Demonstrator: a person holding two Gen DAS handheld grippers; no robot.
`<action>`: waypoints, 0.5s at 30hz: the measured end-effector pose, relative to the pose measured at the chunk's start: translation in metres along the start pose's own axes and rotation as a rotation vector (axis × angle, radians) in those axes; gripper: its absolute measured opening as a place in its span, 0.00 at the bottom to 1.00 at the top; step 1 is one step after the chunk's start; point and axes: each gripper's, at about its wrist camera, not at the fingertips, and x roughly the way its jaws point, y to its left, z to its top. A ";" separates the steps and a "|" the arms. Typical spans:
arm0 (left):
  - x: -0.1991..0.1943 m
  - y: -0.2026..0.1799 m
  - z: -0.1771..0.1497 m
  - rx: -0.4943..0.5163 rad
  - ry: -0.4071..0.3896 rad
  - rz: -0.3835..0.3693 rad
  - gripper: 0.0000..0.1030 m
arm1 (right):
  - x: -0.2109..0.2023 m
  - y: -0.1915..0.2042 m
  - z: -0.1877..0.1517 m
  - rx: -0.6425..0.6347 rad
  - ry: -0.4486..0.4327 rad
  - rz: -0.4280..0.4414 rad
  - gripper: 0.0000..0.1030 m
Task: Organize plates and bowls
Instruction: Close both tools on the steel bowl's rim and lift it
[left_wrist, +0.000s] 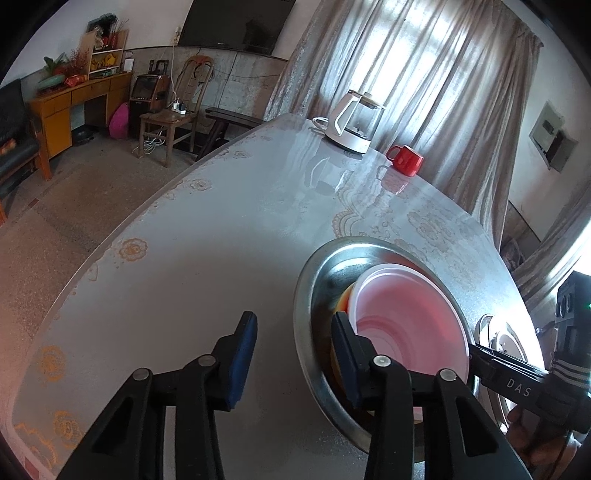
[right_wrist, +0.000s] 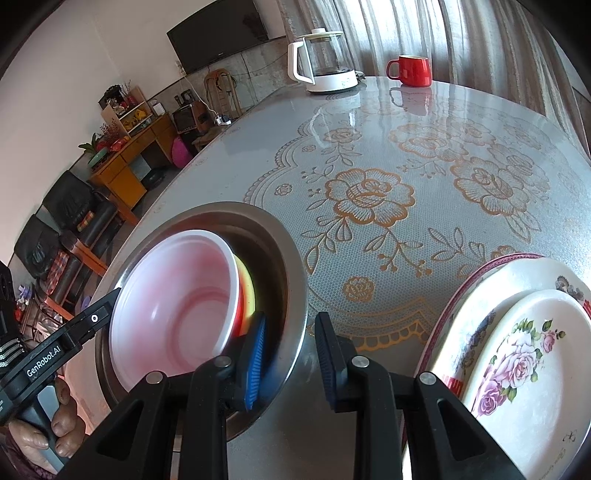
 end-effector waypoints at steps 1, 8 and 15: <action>0.000 -0.001 0.000 0.003 -0.001 -0.005 0.35 | 0.000 0.000 0.000 0.001 0.000 -0.001 0.25; -0.005 0.001 -0.002 -0.013 0.004 -0.047 0.24 | -0.001 0.003 -0.004 -0.004 -0.002 -0.005 0.25; -0.009 0.011 -0.007 -0.066 0.030 -0.144 0.20 | 0.000 0.003 -0.006 0.006 0.005 0.006 0.25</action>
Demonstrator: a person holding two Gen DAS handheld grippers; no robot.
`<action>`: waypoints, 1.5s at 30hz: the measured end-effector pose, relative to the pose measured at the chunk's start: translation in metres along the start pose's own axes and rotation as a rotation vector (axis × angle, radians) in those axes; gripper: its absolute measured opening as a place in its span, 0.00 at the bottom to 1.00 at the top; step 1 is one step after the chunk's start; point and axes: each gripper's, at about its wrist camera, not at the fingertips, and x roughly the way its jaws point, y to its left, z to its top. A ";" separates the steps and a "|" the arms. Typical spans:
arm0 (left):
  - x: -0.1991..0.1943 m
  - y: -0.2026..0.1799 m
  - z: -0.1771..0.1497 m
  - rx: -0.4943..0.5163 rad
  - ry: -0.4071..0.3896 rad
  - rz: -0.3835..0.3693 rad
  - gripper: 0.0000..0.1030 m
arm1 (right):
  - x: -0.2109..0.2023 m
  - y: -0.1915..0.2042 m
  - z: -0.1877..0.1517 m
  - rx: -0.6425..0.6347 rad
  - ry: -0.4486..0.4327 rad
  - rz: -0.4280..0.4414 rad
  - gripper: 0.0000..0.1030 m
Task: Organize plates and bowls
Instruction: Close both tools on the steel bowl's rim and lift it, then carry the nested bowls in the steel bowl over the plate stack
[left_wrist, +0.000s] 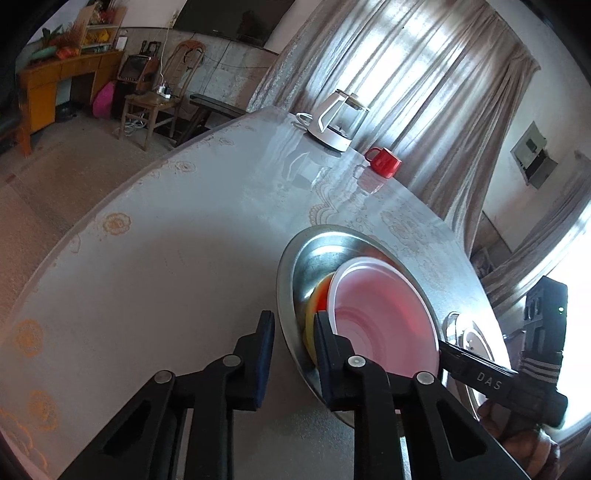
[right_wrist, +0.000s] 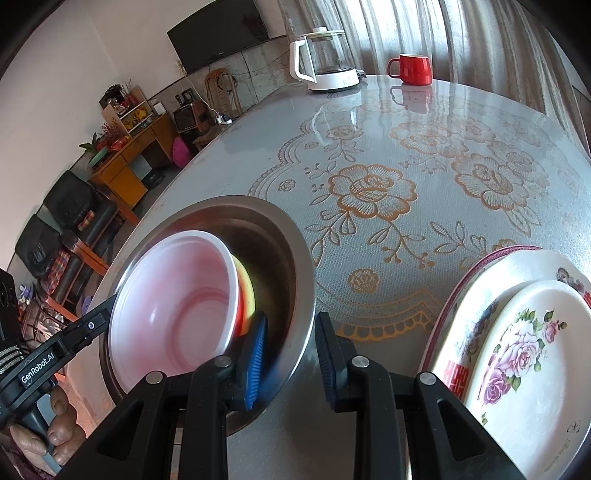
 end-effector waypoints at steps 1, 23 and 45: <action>-0.001 -0.001 -0.001 0.007 -0.001 0.000 0.19 | 0.000 0.000 0.000 0.002 0.000 0.001 0.25; 0.003 -0.002 0.007 0.037 -0.011 0.032 0.14 | -0.001 0.007 -0.004 -0.030 -0.014 0.003 0.24; -0.005 -0.009 -0.007 0.070 0.008 0.017 0.15 | -0.005 0.006 -0.009 -0.041 -0.016 0.013 0.22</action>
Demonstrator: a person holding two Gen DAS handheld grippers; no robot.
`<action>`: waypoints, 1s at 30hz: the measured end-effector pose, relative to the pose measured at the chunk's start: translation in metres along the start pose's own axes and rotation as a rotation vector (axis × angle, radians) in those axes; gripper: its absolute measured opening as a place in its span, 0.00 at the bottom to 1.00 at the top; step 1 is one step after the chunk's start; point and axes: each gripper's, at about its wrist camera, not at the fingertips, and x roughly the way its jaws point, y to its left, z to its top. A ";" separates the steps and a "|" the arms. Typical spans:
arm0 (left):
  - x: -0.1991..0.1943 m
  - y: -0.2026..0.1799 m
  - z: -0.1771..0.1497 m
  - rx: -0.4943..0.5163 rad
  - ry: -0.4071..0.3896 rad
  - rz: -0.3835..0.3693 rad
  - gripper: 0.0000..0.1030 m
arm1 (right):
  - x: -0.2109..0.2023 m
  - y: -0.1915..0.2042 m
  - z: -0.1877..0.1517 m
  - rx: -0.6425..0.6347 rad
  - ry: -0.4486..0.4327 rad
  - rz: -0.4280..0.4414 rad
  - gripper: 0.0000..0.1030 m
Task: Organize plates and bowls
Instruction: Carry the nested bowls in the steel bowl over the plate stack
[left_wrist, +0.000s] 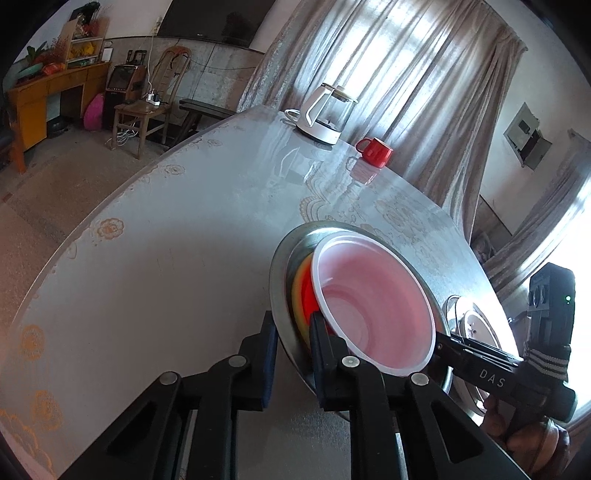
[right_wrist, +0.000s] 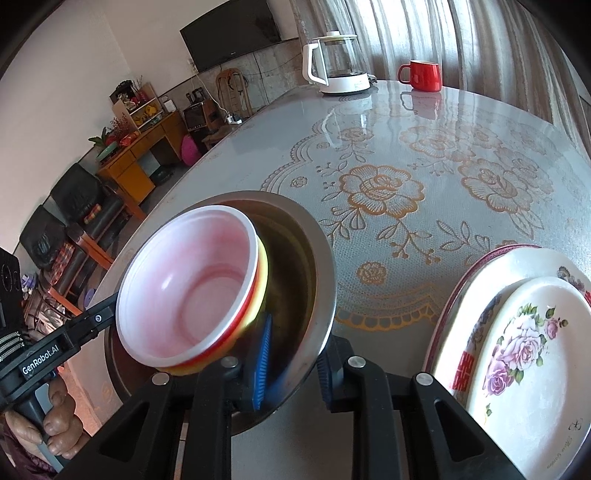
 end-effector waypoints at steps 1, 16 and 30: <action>-0.001 0.000 -0.001 0.000 0.000 0.000 0.16 | -0.001 -0.001 0.000 0.001 -0.001 0.002 0.22; -0.009 -0.005 -0.007 0.011 -0.007 0.017 0.17 | -0.004 0.001 -0.006 -0.010 -0.005 0.018 0.23; -0.021 -0.017 -0.011 0.049 -0.036 0.023 0.18 | -0.012 0.000 -0.010 -0.014 -0.021 0.025 0.23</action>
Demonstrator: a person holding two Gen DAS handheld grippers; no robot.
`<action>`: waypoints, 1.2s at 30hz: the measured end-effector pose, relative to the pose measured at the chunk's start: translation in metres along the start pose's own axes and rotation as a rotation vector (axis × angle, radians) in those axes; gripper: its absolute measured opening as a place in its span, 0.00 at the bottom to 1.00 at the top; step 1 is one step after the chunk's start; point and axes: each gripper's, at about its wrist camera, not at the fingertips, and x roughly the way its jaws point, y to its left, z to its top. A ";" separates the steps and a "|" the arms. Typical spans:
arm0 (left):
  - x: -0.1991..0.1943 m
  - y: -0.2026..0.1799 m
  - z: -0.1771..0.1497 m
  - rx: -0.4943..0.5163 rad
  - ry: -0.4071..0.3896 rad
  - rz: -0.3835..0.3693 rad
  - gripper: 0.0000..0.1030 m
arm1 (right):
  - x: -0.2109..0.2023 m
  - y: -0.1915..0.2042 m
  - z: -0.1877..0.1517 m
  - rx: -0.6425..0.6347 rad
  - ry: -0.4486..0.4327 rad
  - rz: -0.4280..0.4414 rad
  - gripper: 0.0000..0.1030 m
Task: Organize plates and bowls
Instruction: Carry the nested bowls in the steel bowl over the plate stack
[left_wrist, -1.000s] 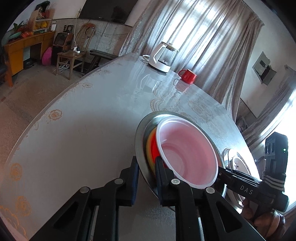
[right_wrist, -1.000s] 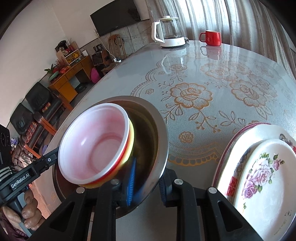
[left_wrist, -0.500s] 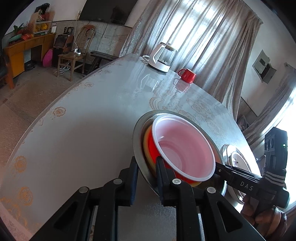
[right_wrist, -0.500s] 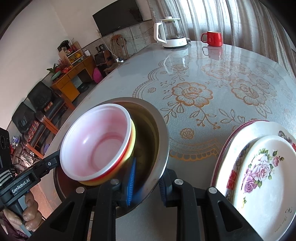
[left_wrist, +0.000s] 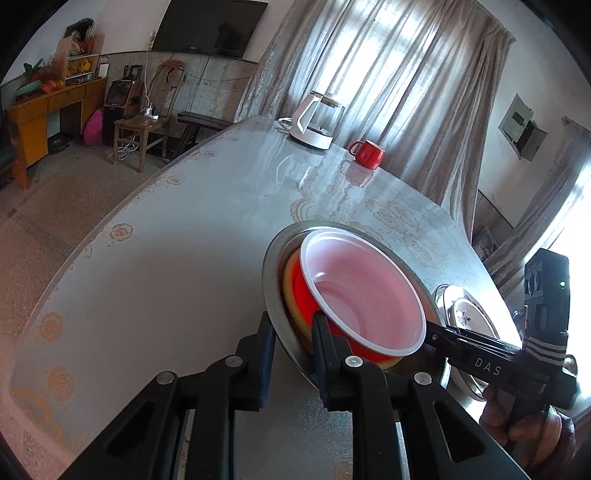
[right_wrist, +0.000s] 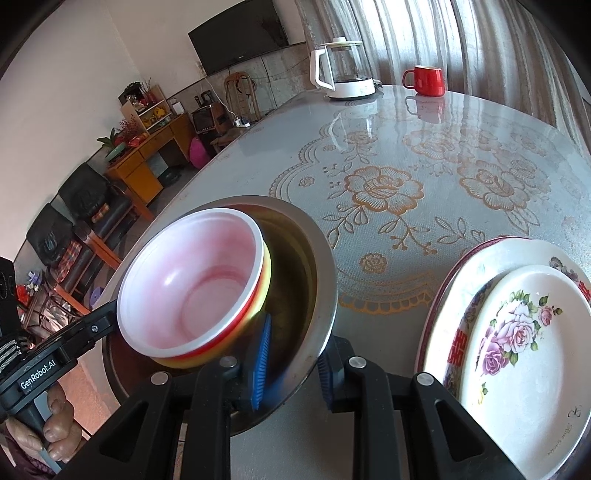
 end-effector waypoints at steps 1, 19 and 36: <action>-0.001 -0.002 0.000 0.004 -0.002 -0.001 0.18 | -0.001 -0.001 0.000 0.001 -0.003 0.000 0.23; -0.011 -0.038 0.010 0.067 -0.030 -0.052 0.19 | -0.036 -0.016 -0.001 0.032 -0.077 -0.009 0.23; 0.012 -0.138 0.013 0.210 0.026 -0.217 0.20 | -0.119 -0.073 -0.023 0.129 -0.216 -0.156 0.23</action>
